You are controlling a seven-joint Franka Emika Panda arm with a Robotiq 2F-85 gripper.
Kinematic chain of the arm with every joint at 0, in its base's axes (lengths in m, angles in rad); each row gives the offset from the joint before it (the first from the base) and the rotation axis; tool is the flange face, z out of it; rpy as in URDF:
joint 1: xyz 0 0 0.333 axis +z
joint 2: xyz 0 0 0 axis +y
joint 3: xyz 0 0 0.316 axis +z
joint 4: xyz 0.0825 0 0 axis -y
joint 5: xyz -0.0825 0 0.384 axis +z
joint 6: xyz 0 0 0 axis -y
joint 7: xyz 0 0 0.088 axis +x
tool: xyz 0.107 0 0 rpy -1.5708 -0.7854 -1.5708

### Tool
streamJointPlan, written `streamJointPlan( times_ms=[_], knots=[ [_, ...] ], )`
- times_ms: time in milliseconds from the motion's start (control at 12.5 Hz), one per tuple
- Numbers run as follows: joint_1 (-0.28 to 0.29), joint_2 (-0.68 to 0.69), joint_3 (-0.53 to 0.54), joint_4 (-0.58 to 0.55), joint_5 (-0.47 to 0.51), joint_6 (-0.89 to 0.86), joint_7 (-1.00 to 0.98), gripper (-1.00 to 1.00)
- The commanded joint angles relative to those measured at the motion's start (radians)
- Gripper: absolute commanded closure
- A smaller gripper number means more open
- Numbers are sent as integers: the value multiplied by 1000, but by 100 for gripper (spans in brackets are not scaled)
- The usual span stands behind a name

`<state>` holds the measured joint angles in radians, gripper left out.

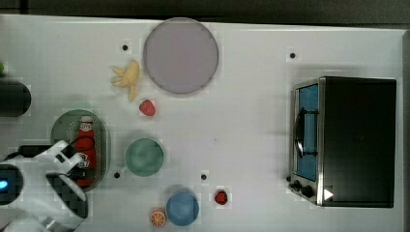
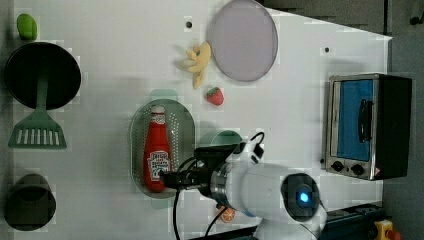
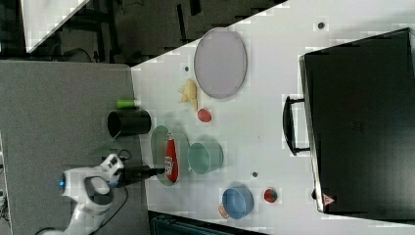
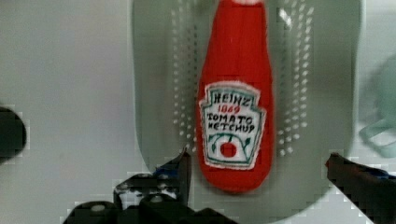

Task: Pick ketchup from strainer and place it on the table

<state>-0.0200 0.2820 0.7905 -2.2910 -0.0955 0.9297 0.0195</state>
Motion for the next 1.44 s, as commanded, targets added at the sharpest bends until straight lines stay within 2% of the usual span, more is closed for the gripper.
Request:
streamJointPlan(
  times_ms=[80, 640, 800, 880, 1120, 1440],
  knots=[
    [0, 69, -3, 16, -58, 85, 87, -100],
    [46, 240, -76, 28, -253, 193, 243, -100],
    [72, 266, -109, 47, -271, 199, 254, -100],
    [88, 278, -126, 58, -272, 199, 254, -91],
    [125, 302, -156, 85, -272, 210, 260, -23],
    [117, 232, -133, 74, -267, 201, 260, -22]
  ],
)
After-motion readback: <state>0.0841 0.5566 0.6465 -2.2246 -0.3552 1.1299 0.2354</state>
